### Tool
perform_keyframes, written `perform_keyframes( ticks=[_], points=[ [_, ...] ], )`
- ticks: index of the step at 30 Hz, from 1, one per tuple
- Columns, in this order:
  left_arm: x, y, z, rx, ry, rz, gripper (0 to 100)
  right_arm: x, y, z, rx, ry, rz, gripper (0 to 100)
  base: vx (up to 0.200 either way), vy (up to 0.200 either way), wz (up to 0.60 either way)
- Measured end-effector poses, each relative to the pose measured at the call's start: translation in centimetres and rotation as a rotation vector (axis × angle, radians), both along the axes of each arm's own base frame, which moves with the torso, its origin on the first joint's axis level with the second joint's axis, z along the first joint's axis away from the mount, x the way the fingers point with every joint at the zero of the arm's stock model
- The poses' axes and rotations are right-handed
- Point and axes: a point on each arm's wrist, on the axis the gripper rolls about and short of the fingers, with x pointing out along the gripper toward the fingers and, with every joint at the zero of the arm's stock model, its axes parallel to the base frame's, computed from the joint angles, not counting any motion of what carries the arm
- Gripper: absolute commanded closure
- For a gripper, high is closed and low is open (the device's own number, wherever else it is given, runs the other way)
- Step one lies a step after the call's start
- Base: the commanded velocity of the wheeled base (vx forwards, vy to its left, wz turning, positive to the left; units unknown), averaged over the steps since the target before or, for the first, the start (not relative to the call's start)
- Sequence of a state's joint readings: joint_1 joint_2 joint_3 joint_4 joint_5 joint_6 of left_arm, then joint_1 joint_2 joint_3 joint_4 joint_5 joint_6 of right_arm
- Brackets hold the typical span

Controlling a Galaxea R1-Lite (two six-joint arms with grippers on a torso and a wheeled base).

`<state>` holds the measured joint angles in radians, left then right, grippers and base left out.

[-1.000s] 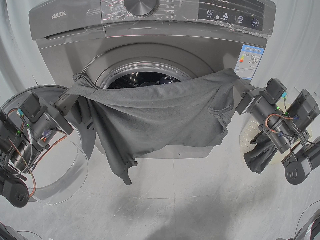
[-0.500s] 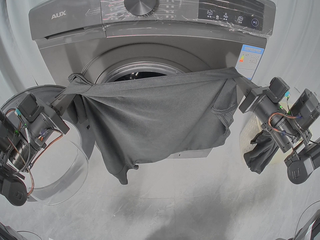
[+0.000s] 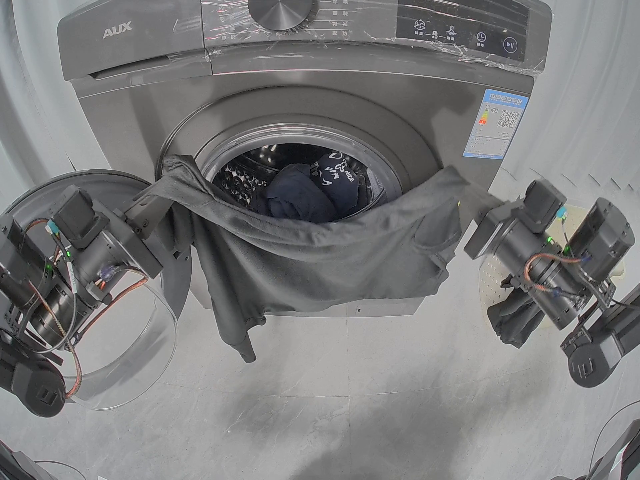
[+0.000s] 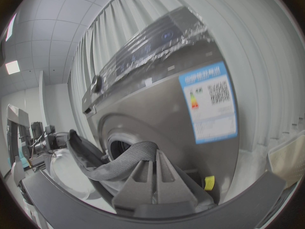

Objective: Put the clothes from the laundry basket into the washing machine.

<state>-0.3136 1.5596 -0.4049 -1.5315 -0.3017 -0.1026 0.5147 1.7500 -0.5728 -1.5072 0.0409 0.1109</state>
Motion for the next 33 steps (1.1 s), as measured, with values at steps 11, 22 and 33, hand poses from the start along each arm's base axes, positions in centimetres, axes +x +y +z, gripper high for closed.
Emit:
perform_keyframes(
  ticks=[11,22,33],
  points=[
    [0.9,-2.8,0.5,-0.018,-0.015,-0.072,100,-0.3,2.3,-4.8,-0.076,0.161,0.081,100,0.0,0.0,0.0],
    [1.3,-3.6,0.6,-0.025,-0.023,-0.084,100,-2.1,3.8,-8.5,-0.154,0.297,0.161,0,0.0,0.0,0.0],
    [1.1,-4.2,0.9,-0.037,-0.032,-0.096,100,-3.7,5.0,-11.6,-0.247,0.398,0.223,0,0.0,0.0,0.0]
  ],
)
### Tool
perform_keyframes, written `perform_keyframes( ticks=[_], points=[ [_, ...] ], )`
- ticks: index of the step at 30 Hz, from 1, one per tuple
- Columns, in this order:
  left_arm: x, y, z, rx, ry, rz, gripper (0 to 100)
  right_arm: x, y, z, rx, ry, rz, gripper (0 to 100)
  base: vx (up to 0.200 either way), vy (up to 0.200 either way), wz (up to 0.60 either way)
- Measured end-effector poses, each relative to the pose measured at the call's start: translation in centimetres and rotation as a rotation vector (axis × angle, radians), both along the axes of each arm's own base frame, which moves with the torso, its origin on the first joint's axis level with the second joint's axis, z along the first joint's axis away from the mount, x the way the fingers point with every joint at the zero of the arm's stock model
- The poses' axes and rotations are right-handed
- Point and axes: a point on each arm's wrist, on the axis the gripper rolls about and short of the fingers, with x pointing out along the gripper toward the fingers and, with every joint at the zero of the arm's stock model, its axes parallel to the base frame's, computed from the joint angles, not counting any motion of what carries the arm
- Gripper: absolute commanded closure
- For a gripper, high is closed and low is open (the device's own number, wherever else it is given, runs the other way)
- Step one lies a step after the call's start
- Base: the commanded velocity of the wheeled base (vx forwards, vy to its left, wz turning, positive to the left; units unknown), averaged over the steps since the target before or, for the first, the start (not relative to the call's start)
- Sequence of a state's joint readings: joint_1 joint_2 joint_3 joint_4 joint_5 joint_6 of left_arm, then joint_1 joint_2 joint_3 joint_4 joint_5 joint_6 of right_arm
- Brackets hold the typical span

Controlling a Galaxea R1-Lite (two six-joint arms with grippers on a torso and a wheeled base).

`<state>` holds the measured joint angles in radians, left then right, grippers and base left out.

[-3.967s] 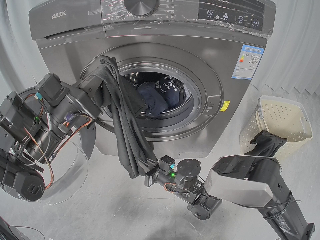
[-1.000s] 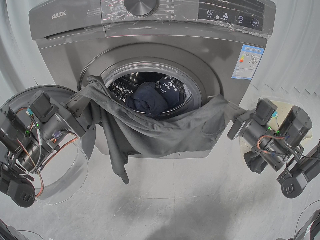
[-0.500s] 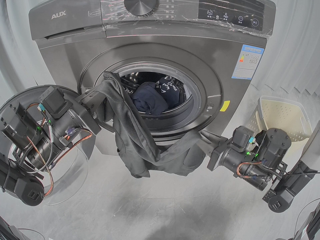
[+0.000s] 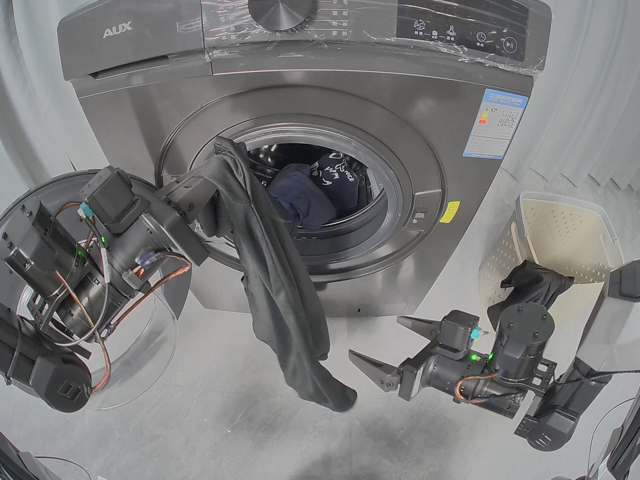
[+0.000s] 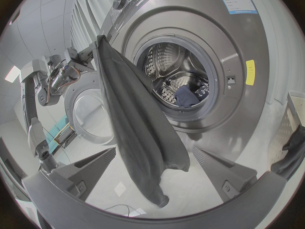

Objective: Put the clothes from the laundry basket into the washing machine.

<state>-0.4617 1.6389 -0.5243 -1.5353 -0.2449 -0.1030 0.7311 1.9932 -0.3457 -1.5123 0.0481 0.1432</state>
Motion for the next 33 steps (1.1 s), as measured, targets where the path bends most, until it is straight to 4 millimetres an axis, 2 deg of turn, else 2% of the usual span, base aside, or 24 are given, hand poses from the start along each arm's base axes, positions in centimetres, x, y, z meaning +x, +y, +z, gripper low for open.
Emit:
perform_keyframes(
  ticks=[10,14,22,29,33],
  points=[
    [-0.5,-0.7,0.2,-0.006,-0.008,-0.031,100,5.0,4.3,0.8,0.091,-0.128,0.002,0,0.0,0.0,0.0],
    [-0.7,-1.0,0.3,-0.006,-0.009,-0.043,100,6.6,6.3,0.2,0.115,-0.161,0.015,0,0.0,0.0,0.0],
    [-0.9,-1.2,0.4,-0.01,-0.016,-0.053,100,6.9,10.0,-1.8,0.128,-0.166,0.082,0,0.0,0.0,0.0],
    [-1.0,-1.2,0.6,-0.012,-0.02,-0.057,100,7.4,11.1,-3.3,0.13,-0.155,0.082,0,0.0,0.0,0.0],
    [-1.4,-1.4,0.8,-0.015,-0.024,-0.07,100,9.0,11.1,-3.8,0.139,-0.168,0.046,0,0.0,0.0,0.0]
  ],
)
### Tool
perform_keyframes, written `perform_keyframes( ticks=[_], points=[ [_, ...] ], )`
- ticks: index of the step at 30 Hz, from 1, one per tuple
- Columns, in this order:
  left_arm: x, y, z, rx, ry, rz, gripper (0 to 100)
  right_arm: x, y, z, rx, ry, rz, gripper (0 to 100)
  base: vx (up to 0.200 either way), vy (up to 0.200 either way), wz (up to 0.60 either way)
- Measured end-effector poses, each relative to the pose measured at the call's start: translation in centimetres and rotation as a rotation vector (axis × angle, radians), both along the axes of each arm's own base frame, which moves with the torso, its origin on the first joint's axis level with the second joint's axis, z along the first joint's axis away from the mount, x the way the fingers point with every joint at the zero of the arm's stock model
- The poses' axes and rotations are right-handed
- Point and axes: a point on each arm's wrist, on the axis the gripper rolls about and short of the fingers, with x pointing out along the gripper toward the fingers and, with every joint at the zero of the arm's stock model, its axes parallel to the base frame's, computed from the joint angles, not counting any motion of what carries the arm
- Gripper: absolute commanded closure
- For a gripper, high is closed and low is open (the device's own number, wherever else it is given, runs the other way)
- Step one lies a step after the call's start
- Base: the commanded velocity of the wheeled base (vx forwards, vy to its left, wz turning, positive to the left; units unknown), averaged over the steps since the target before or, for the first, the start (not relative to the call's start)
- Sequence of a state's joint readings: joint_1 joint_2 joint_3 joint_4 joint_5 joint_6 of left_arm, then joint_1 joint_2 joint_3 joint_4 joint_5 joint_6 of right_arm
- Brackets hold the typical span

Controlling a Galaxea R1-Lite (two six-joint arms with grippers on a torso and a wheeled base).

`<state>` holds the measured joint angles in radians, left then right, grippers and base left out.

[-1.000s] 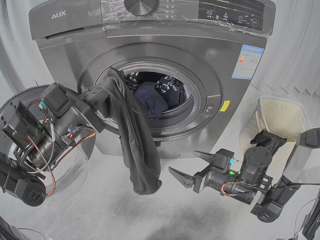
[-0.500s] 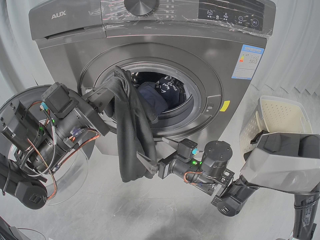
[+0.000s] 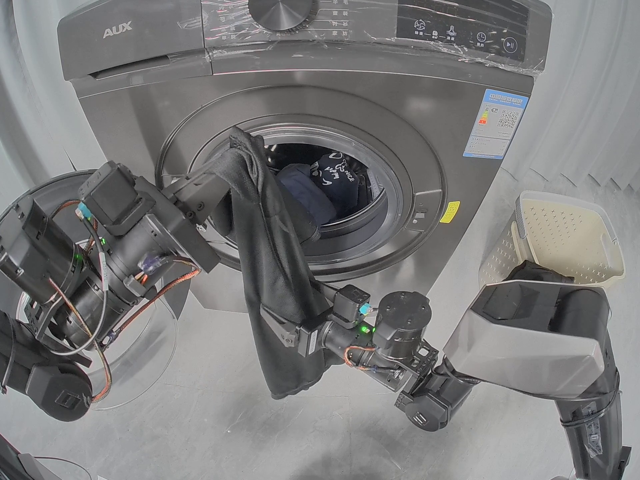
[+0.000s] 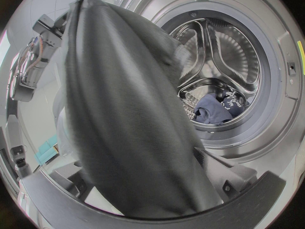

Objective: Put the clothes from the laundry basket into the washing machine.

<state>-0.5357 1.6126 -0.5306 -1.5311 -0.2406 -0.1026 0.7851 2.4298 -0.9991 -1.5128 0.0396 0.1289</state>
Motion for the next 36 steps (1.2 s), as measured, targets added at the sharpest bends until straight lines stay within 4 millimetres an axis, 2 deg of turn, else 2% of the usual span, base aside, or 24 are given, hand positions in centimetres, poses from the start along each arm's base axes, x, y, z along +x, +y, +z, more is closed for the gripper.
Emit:
perform_keyframes(
  ticks=[7,12,13,17,23,27,31,36],
  points=[
    [-0.5,-0.2,0.4,-0.007,-0.012,-0.019,100,2.2,-0.6,-1.2,0.0,-0.006,-0.045,0,0.0,0.0,0.0],
    [-0.6,-0.2,0.5,-0.009,-0.016,-0.021,100,3.1,-0.1,-1.5,0.016,-0.023,-0.049,0,0.0,0.0,0.0],
    [-0.7,-0.2,0.5,-0.009,-0.016,-0.022,100,3.3,0.0,-1.5,0.021,-0.028,-0.051,100,0.0,0.0,0.0],
    [-0.6,-0.1,0.5,-0.008,-0.015,-0.017,100,4.0,0.5,-0.9,0.067,-0.055,-0.061,100,0.0,0.0,0.0],
    [-0.1,0.3,0.1,-0.002,-0.005,0.005,100,4.1,0.0,0.4,0.095,-0.068,-0.076,100,0.0,0.0,0.0],
    [0.6,1.2,-0.1,0.003,0.002,0.049,100,3.7,-1.3,1.3,0.093,-0.054,-0.108,100,0.0,0.0,0.0],
    [1.6,2.3,-0.6,0.017,0.024,0.103,100,3.6,-3.0,3.2,0.107,-0.061,-0.147,100,0.0,0.0,0.0],
    [2.5,3.0,-2.8,0.063,0.099,0.133,100,3.0,-4.6,6.1,0.14,-0.092,-0.171,100,0.0,0.0,0.0]
  ],
)
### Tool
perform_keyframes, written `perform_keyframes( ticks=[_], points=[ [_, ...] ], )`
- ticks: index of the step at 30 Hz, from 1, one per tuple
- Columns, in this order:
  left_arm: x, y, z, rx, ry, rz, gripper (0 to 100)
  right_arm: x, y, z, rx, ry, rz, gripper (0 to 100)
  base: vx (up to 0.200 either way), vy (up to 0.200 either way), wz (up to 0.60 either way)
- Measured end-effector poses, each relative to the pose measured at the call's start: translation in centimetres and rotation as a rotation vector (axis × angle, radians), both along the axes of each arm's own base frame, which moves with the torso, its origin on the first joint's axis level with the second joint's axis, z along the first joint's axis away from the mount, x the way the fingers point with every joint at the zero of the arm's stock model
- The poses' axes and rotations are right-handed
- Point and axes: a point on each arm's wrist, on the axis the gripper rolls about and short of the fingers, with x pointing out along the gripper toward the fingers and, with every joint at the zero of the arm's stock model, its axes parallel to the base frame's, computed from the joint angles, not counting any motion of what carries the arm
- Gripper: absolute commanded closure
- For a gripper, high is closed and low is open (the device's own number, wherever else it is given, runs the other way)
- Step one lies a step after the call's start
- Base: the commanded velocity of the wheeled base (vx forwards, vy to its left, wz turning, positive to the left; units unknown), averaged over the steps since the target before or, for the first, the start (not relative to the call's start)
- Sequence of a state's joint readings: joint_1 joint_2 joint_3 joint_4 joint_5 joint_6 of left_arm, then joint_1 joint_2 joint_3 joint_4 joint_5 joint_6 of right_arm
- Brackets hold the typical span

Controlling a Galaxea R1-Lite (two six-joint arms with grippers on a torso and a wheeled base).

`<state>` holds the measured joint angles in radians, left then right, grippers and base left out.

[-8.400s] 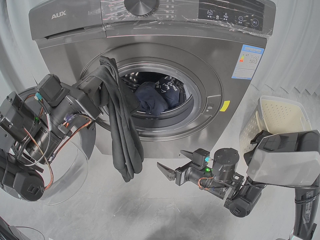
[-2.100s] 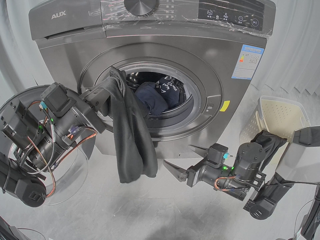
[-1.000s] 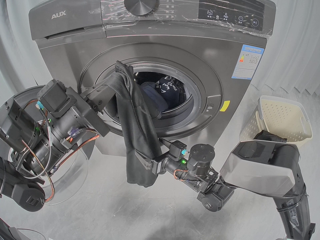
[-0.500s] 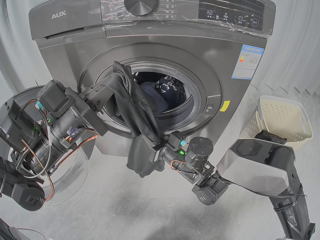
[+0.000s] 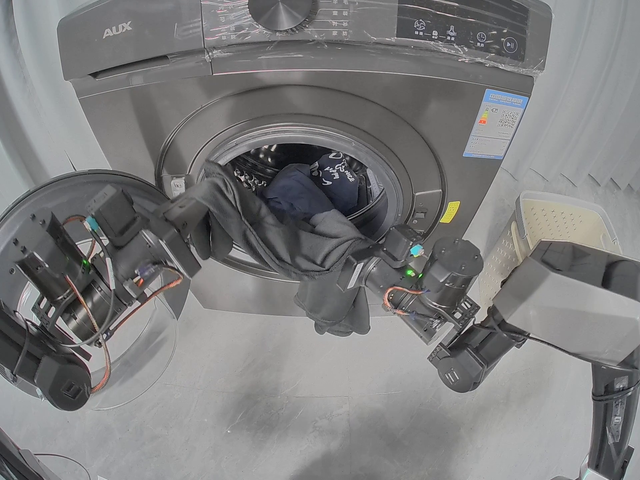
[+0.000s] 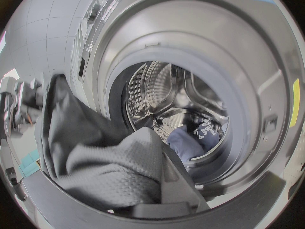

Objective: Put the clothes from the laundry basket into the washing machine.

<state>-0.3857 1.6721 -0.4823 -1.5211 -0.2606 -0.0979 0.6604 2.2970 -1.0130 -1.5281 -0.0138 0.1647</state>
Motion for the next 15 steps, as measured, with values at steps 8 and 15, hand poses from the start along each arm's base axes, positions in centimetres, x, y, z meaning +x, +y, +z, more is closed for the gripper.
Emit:
perform_keyframes(
  ticks=[8,15],
  points=[
    [0.8,-0.2,-4.9,0.092,0.161,-0.042,100,-2.0,0.1,2.9,0.031,-0.038,0.03,100,0.0,0.0,0.0],
    [1.0,-0.1,-8.3,0.181,0.26,-0.041,0,-2.6,0.1,3.7,0.039,-0.049,0.04,100,0.0,0.0,0.0]
  ],
)
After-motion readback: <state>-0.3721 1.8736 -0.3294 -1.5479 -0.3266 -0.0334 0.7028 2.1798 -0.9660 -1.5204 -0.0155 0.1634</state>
